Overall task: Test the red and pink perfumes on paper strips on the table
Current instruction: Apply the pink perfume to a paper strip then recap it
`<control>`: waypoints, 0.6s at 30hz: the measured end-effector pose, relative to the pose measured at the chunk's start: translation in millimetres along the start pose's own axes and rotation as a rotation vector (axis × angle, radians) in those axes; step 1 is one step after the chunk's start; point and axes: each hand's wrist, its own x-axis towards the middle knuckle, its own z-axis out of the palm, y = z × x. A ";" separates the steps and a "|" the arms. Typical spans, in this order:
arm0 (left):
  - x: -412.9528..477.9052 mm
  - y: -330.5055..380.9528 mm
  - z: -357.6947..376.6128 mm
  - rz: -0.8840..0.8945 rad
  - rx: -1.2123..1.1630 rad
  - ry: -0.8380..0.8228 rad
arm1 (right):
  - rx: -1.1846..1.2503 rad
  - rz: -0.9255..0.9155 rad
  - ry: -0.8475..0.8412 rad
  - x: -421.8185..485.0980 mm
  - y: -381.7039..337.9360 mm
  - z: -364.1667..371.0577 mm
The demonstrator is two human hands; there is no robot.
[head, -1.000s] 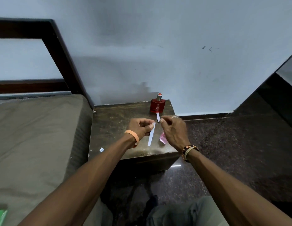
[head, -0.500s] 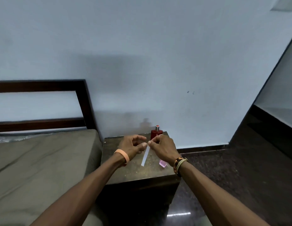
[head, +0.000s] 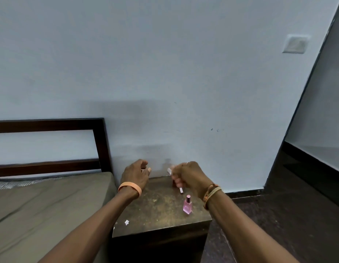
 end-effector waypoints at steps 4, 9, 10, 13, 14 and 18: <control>-2.7 -2.1 -0.2 0.060 0.043 0.012 | -0.061 0.001 -0.048 -1.2 -1.4 4.4; -6.2 -10.6 -0.7 0.117 0.098 0.002 | 0.130 0.082 -0.159 1.4 -3.8 5.9; -6.0 -12.0 -1.6 0.115 0.098 -0.001 | 0.060 0.079 -0.133 -2.3 -2.6 8.9; -5.5 -17.8 -3.9 0.113 0.097 -0.007 | 0.313 0.102 -0.139 4.4 -5.6 8.9; -5.2 -19.6 -4.7 0.112 0.102 -0.011 | 0.467 0.117 -0.167 3.3 -11.2 6.9; -3.2 -22.2 -7.1 0.103 0.113 -0.001 | 0.112 0.074 -0.108 6.5 2.4 13.0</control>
